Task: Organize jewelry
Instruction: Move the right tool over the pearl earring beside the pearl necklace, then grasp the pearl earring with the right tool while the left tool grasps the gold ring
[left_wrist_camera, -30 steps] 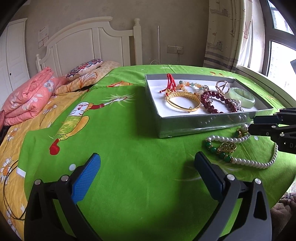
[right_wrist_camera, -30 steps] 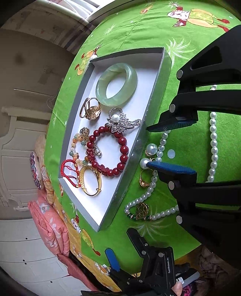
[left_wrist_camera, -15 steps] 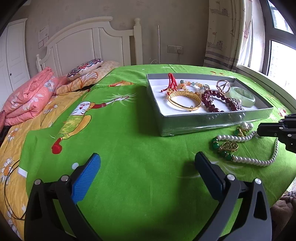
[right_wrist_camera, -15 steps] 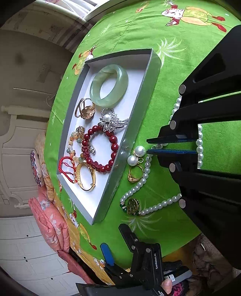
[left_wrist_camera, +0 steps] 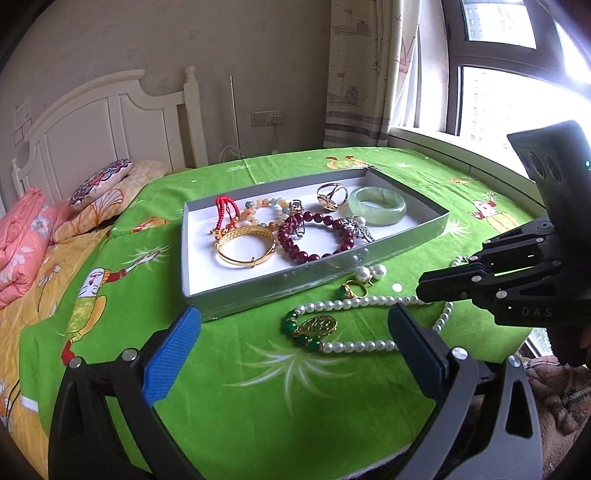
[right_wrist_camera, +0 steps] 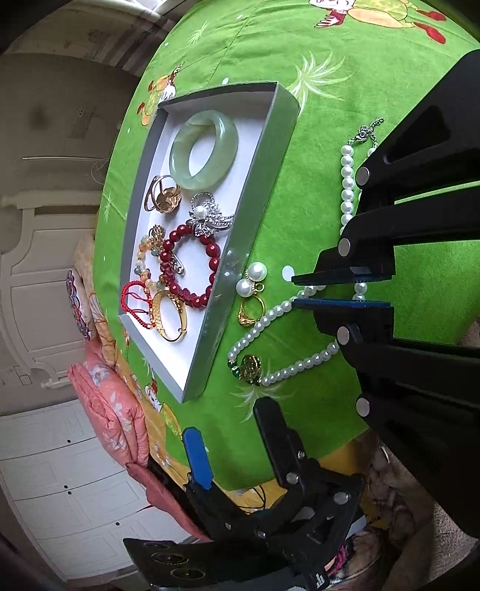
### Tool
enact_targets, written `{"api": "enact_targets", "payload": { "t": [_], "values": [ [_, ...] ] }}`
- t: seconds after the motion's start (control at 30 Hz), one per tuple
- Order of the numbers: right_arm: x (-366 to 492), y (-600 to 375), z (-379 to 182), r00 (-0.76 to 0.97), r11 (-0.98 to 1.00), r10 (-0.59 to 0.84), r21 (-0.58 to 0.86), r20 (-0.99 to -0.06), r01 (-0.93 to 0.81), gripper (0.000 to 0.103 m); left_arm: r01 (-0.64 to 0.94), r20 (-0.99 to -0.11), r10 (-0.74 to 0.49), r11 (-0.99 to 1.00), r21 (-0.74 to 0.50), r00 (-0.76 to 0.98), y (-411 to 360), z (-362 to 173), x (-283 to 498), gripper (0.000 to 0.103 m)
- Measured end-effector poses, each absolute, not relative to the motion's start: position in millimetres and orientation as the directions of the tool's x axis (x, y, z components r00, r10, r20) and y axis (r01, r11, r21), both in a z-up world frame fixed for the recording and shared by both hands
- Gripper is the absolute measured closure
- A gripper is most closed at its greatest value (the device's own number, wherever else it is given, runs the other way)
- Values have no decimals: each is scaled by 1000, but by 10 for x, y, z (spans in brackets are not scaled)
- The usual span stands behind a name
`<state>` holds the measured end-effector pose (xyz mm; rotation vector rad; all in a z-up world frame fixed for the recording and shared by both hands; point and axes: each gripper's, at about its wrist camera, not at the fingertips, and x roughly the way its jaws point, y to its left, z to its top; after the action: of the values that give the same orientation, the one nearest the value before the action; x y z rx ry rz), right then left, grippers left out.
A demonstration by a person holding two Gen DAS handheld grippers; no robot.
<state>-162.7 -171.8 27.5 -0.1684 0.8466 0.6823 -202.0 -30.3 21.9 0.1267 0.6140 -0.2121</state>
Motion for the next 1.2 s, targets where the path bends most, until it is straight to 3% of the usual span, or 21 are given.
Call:
{"api": "enact_targets", "payload": {
  "t": [0.07, 0.17, 0.77, 0.87, 1.07, 1.13, 1.2],
  "values": [
    [-1581, -1728, 291, 476, 785, 487, 128, -732, -607, 95, 243, -603, -160, 968, 58, 782, -347, 153, -1953, 3],
    [-1453, -1771, 264, 496, 815, 466, 138, -732, -562, 80, 246, -639, -163, 968, 42, 752, -355, 14, -1880, 3],
    [-1330, -1251, 125, 522, 806, 351, -32, -778, -591, 81, -59, -692, 102, 995, 85, 714, 275, -68, -1864, 3],
    [-1370, -1311, 121, 535, 806, 351, -43, -769, -590, 90, -7, -673, 34, 999, 43, 739, 263, 27, -1941, 4],
    [-1394, -1613, 139, 560, 835, 342, -29, -755, -550, 90, 197, -632, -194, 978, -66, 750, -99, 286, -1932, 4],
    [-1361, -1756, 129, 560, 852, 343, -1, -754, -523, 90, 265, -649, -236, 963, -55, 723, -278, 264, -1840, 13],
    [-1320, -1885, 128, 551, 864, 360, 45, -753, -502, 90, 298, -687, -237, 954, -31, 687, -457, 173, -1713, 40]
  ]
}}
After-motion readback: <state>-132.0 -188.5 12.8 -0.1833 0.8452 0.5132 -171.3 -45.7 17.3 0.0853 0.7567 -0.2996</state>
